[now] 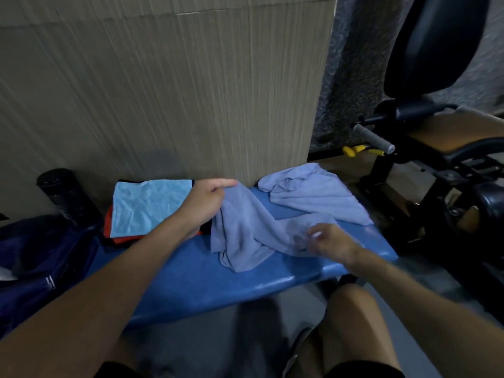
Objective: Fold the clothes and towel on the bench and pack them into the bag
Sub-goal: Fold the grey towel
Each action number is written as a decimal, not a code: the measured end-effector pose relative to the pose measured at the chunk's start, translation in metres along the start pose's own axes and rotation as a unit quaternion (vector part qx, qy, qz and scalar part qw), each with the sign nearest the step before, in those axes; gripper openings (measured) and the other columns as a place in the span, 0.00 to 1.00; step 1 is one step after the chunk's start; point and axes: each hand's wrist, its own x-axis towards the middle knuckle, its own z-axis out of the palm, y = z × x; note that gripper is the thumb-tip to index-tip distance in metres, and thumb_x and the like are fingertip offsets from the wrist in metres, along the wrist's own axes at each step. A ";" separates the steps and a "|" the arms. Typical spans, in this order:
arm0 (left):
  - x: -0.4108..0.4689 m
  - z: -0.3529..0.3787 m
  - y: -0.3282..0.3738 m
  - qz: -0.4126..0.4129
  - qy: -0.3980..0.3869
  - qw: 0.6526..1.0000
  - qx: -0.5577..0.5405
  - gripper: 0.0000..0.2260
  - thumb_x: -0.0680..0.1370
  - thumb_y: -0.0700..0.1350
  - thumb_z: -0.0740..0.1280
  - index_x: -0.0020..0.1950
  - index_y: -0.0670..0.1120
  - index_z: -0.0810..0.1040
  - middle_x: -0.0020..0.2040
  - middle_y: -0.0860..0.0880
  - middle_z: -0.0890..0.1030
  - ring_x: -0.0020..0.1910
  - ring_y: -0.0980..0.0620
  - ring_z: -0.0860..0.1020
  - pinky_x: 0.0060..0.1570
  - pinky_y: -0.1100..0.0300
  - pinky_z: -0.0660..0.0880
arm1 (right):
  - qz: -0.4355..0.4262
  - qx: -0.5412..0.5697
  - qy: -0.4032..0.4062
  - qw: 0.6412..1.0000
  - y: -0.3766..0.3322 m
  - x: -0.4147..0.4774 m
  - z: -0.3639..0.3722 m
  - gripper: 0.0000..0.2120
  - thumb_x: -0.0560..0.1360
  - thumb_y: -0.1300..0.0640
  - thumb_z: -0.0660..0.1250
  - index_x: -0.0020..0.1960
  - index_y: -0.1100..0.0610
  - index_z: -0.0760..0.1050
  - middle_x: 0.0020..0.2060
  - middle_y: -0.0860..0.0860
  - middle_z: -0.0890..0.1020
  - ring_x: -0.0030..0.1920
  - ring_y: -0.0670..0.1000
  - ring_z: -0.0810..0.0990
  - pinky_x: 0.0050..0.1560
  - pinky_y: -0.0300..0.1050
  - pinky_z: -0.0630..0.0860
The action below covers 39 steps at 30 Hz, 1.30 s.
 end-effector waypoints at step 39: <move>-0.029 -0.033 -0.028 0.048 -0.036 0.998 -0.024 0.21 0.81 0.36 0.64 0.72 0.52 0.72 0.64 0.61 0.76 0.65 0.65 0.74 0.68 0.61 0.71 | -0.115 -0.342 0.075 0.929 0.036 0.040 0.055 0.12 0.77 0.47 0.65 0.60 0.45 0.77 0.60 0.47 0.74 0.66 0.53 0.69 0.63 0.50 0.63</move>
